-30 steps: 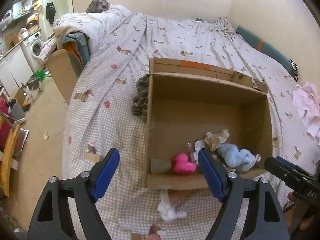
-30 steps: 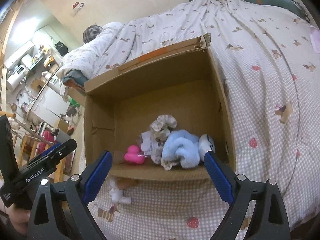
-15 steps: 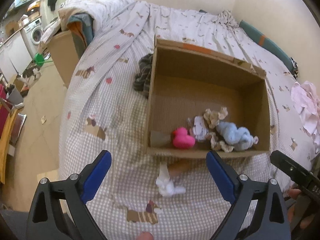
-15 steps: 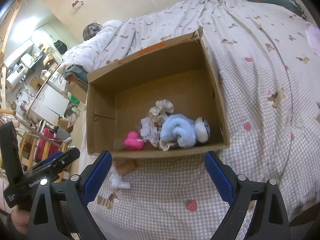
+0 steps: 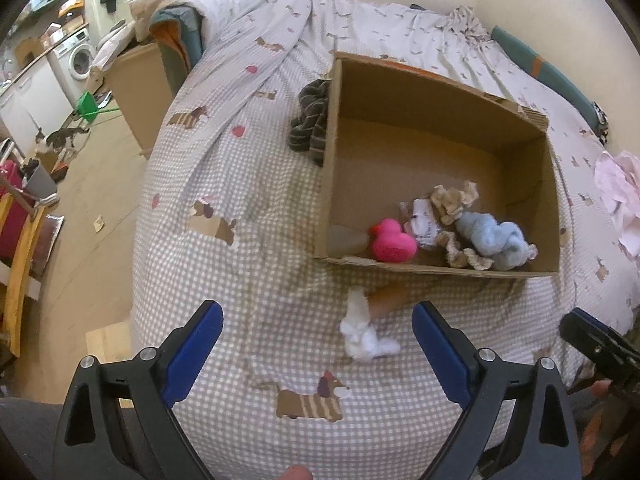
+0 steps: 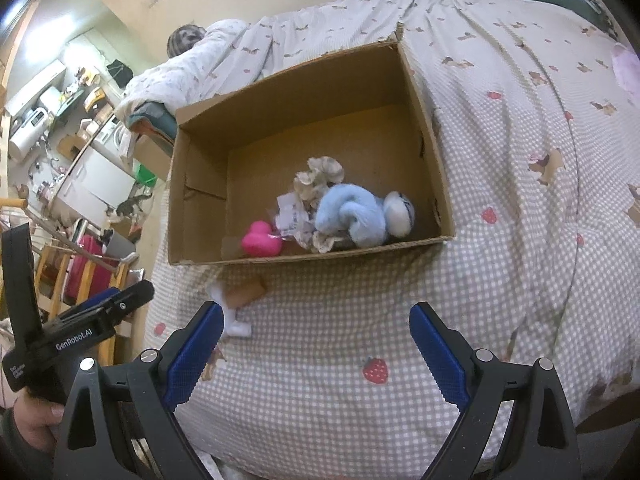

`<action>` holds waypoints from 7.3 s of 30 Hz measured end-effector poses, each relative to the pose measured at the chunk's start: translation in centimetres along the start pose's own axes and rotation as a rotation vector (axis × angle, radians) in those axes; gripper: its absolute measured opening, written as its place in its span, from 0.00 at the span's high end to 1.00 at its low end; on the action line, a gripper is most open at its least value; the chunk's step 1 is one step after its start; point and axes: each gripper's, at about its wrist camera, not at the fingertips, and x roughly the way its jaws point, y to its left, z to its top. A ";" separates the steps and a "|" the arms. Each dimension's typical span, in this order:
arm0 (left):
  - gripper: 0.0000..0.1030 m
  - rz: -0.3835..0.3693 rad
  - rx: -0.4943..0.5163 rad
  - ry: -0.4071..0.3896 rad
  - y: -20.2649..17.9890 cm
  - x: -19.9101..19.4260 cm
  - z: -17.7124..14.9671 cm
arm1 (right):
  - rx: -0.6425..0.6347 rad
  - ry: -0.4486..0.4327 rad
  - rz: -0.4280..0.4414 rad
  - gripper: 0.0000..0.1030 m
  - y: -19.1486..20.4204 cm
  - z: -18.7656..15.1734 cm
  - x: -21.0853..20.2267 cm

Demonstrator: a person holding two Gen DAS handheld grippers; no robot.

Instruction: Organize soft objects

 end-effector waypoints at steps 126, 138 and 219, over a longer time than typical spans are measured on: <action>0.77 -0.063 0.123 -0.152 -4.1 1.1 9.6 | -0.086 -0.171 0.212 0.95 2.6 8.9 -0.7; 0.77 -0.039 0.144 -0.153 -5.3 3.3 8.8 | -0.148 -0.102 0.092 0.95 3.2 8.8 3.4; 0.01 -0.078 0.068 -0.387 -2.2 -6.7 4.0 | -0.158 -0.410 -0.040 0.00 3.7 3.8 -5.8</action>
